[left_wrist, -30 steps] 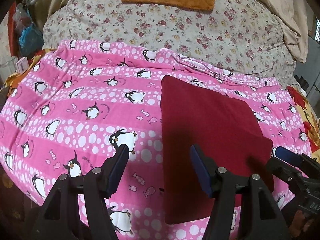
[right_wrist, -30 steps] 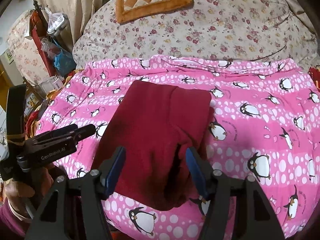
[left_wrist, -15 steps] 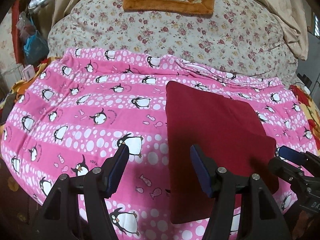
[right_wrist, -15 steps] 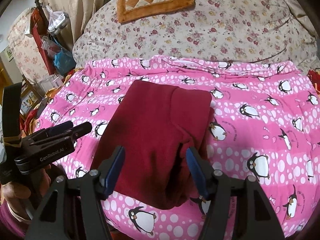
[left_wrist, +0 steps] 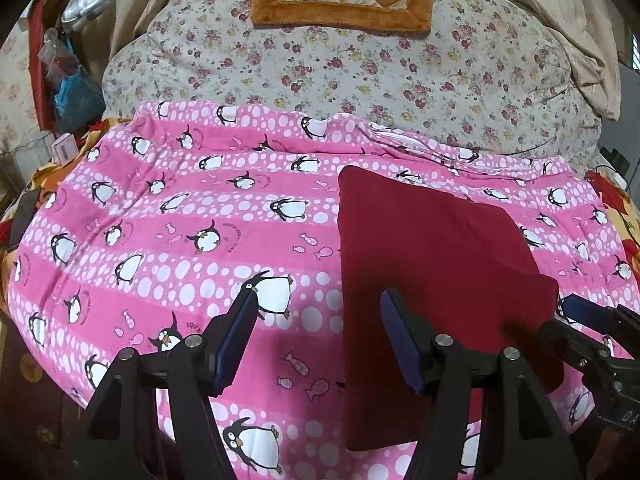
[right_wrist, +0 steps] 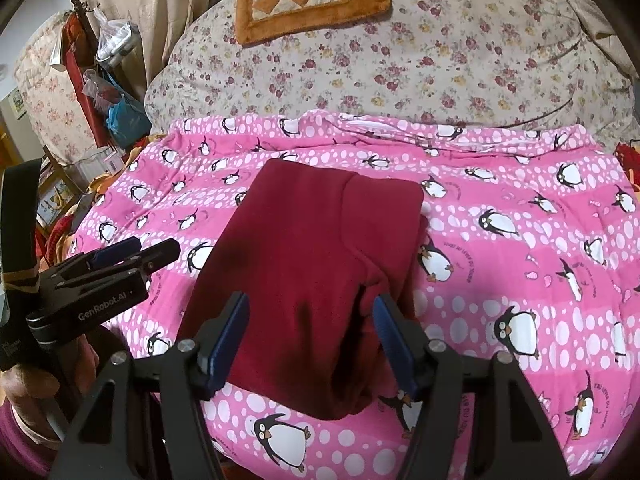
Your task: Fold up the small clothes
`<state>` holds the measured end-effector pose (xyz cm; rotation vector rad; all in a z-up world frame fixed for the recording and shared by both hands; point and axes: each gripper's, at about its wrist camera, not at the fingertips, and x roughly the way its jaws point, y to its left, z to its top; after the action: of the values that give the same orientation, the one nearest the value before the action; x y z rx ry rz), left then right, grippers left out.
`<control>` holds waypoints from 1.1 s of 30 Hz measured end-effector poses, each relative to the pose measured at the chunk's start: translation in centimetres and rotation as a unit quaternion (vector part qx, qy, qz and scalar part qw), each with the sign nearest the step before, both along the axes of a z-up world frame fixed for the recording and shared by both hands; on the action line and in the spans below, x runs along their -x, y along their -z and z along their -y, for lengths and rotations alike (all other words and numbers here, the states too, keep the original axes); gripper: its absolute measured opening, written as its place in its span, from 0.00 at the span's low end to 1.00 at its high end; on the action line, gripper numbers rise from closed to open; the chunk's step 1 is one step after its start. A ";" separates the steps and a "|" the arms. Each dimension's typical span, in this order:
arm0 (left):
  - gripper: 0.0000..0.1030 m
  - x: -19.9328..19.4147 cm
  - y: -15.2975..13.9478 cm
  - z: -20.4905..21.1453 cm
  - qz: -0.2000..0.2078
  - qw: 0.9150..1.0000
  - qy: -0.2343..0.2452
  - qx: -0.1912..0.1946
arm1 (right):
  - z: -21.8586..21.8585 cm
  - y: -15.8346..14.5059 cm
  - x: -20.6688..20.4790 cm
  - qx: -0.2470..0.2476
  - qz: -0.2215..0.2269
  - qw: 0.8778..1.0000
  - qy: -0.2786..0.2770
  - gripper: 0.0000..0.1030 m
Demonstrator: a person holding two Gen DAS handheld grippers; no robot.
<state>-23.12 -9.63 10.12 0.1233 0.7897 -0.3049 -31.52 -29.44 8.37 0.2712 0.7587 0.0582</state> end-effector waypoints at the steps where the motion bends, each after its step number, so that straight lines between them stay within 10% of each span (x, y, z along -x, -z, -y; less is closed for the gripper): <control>1: 0.42 0.0 0.0 0.0 -0.001 1.000 0.000 0.000 | 0.0 0.0 0.0 0.000 0.000 1.000 0.000 0.66; 33: 0.42 -0.2 0.7 3.2 -0.018 0.999 0.035 -0.007 | 1.4 0.6 -0.5 0.006 -0.013 0.999 0.046 0.71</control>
<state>-22.91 -12.80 9.45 0.1586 0.8245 -0.3696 -31.06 -30.86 7.81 0.2957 0.7715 -0.0367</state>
